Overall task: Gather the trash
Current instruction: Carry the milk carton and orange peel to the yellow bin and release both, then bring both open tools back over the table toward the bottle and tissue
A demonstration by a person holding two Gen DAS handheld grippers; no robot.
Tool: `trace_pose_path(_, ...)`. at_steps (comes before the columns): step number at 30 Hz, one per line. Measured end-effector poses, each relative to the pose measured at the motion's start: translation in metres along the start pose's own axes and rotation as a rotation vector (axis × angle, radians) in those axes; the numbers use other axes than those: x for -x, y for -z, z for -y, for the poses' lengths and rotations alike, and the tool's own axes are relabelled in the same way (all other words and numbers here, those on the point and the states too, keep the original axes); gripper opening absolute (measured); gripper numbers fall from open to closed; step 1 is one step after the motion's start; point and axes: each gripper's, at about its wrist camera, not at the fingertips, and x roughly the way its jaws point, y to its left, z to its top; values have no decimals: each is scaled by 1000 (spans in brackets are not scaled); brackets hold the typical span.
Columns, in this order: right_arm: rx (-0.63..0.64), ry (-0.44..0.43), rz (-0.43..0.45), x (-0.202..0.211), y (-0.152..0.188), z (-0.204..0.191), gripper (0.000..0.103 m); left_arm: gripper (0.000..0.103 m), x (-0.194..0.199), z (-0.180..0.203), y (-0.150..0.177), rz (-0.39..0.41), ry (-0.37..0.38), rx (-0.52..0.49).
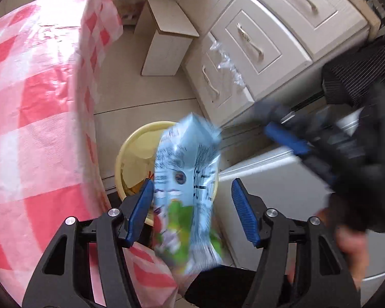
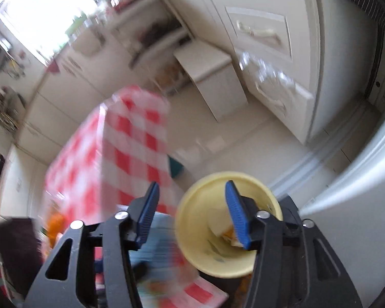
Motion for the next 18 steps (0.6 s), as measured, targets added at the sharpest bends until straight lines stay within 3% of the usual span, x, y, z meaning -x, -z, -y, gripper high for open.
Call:
trace_pose_path(3,-7,-90,101,26,-9,-15,67,68,-8,7,-5,-5,-15,-39)
trace_pose_path(7,16,-142,137,33,-19,-41,68,69,18,8,0,33,-53,-104)
trace_pose_path(13,90,-193,168,41,-12,-94,71,85,129,-42,8,218,-191,-138)
trace_pose_path(18,252,-227,184,52,14,-152,78,86,212,-126,16,346,-325,-18)
